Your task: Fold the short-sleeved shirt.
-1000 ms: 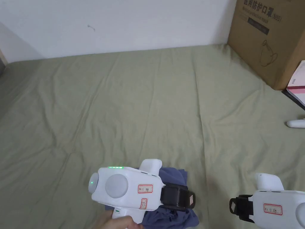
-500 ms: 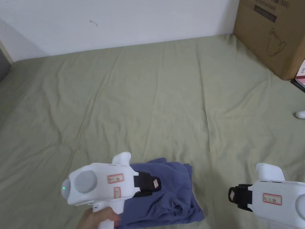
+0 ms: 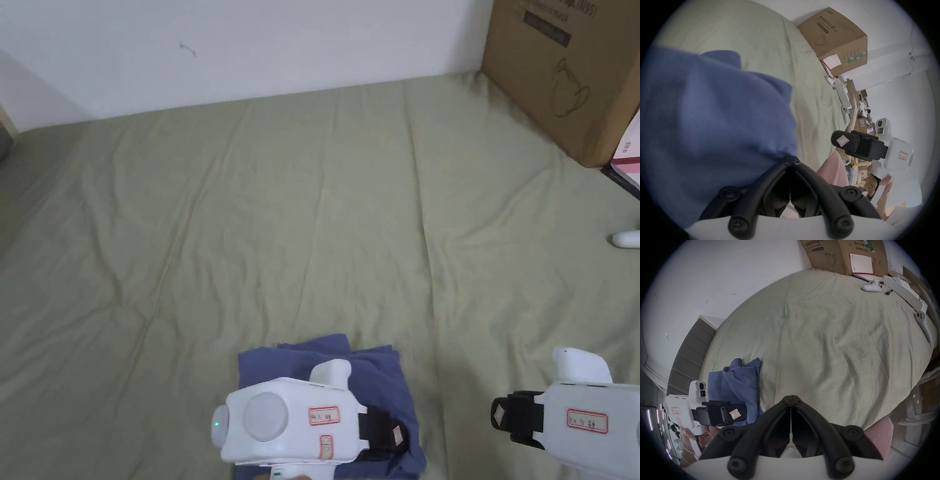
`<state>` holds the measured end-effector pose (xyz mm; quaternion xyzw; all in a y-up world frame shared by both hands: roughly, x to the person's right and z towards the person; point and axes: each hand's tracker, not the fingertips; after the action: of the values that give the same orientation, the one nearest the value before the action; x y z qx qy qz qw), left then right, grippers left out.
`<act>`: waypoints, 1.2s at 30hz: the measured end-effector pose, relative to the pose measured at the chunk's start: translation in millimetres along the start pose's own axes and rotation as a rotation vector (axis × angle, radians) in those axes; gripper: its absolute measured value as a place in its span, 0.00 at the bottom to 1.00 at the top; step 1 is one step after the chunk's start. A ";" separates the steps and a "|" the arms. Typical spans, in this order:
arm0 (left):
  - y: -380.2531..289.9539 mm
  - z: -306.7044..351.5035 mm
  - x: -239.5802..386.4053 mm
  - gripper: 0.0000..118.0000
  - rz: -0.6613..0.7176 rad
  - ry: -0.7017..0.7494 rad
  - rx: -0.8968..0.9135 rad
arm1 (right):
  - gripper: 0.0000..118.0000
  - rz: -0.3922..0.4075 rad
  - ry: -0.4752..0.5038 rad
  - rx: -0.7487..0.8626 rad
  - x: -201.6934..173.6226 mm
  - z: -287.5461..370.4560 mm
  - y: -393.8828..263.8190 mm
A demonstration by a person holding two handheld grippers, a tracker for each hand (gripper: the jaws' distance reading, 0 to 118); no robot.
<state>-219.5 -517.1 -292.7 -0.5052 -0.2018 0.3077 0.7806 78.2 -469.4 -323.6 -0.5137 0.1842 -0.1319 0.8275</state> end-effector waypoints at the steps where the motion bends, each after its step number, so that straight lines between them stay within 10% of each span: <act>1: -0.3 -2.8 3.2 0.00 -0.009 0.003 -0.013 | 0.00 -0.002 0.002 -0.001 -2.4 0.5 -0.5; 10: -12.1 28.0 19.6 0.00 -0.108 -0.089 -0.001 | 0.00 0.040 0.024 -0.008 -25.9 1.6 2.3; 23: -23.8 184.2 -112.7 0.01 0.169 0.122 0.335 | 0.00 0.336 0.142 -0.011 -135.8 -41.0 20.9; 25: -29.0 185.4 -127.4 0.17 0.216 0.121 0.345 | 0.00 0.355 0.096 -0.074 -145.2 -65.2 18.4; 27: -32.8 179.9 -139.0 0.72 0.256 0.060 0.302 | 0.00 0.401 0.015 -0.116 -145.3 -96.6 16.1; 29: -33.5 166.2 -149.4 1.00 0.293 -0.006 0.266 | 0.00 0.318 -0.030 -0.186 -134.2 -125.2 17.0; 31: -29.9 156.9 -159.1 1.00 0.308 -0.031 0.278 | 0.00 0.194 0.033 -0.151 -126.1 -122.1 18.2; 36: -13.0 124.8 -172.9 1.00 0.423 -0.165 0.293 | 0.00 0.361 0.007 -0.128 -131.9 -115.3 11.5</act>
<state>-420.2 -556.4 -230.6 -0.3913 -0.1078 0.5300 0.7445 -90.6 -503.1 -358.2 -0.5234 0.2841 0.0287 0.8028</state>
